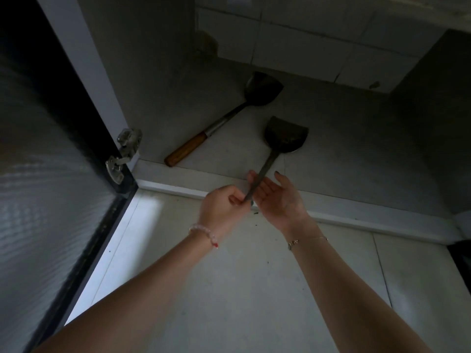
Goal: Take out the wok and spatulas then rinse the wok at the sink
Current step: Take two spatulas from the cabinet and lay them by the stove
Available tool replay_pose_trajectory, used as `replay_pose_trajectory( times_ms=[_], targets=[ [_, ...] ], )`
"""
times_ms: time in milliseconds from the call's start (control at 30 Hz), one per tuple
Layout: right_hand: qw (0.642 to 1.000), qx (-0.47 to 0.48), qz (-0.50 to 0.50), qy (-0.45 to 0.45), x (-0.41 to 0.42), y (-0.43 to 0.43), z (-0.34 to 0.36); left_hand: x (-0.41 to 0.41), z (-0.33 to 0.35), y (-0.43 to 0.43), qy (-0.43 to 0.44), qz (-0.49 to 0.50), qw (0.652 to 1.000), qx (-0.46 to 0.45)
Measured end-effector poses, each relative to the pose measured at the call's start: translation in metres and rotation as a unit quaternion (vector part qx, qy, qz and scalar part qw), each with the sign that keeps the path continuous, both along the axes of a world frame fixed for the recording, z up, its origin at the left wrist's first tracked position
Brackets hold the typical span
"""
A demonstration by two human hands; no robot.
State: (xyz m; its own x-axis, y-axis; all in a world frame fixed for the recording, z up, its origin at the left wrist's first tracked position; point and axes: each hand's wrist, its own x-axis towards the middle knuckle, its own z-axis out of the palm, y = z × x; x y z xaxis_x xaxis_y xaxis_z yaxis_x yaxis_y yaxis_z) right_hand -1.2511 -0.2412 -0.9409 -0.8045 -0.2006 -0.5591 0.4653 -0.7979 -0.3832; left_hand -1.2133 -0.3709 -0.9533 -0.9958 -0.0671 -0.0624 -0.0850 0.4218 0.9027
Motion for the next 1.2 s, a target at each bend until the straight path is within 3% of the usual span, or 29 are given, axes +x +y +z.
replay_pose_trajectory(
  times_ms=[100, 200, 267, 433, 533, 667, 700, 767, 833, 867, 933, 1033, 1200],
  targets=[
    [1.0, -0.002, 0.003, -0.005, 0.005, -0.006, -0.001, 0.018, -0.004, -0.007, -0.009, -0.062, 0.997, 0.037],
    [0.999, 0.042, 0.023, -0.022, 0.012, -0.011, -0.004, 0.025, -0.003, -0.019, -0.108, -0.171, 0.976, 0.079],
    [0.998, 0.057, 0.024, -0.03, 0.016, -0.011, -0.007, 0.026, -0.002, -0.03, -0.166, -0.193, 0.964, 0.078],
    [0.996, 0.066, 0.013, -0.051, 0.014, -0.007, -0.01, 0.014, 0.005, -0.06, -0.257, -0.078, 0.934, 0.236],
    [0.996, 0.064, 0.015, -0.054, 0.015, -0.004, -0.012, -0.01, 0.014, -0.08, -0.236, -0.036, 0.92, 0.312],
    [0.997, 0.055, 0.02, -0.047, 0.015, -0.002, -0.017, -0.051, 0.03, -0.099, -0.197, 0.026, 0.86, 0.471],
    [0.997, 0.059, 0.022, -0.046, 0.015, -0.001, -0.018, -0.062, 0.033, -0.099, -0.183, 0.043, 0.866, 0.463],
    [0.997, 0.063, 0.024, -0.047, 0.015, 0.0, -0.02, -0.08, 0.035, -0.093, -0.142, 0.074, 0.93, 0.331],
    [0.996, 0.064, 0.026, -0.049, 0.014, 0.001, -0.022, -0.095, 0.03, -0.089, -0.047, 0.08, 0.993, 0.078],
    [0.996, 0.066, 0.03, -0.049, 0.015, 0.001, -0.022, -0.101, 0.025, -0.089, 0.005, 0.052, 0.997, -0.055],
    [0.996, 0.071, 0.036, -0.047, 0.016, 0.002, -0.022, -0.11, 0.014, -0.092, 0.033, -0.013, 0.968, -0.248],
    [0.996, 0.071, 0.041, -0.045, 0.018, 0.004, -0.022, -0.12, 0.005, -0.089, -0.009, -0.028, 0.938, -0.345],
    [0.995, 0.078, 0.044, -0.048, 0.024, 0.009, -0.022, -0.127, 0.0, -0.086, -0.046, 0.002, 0.939, -0.341]
  ],
)
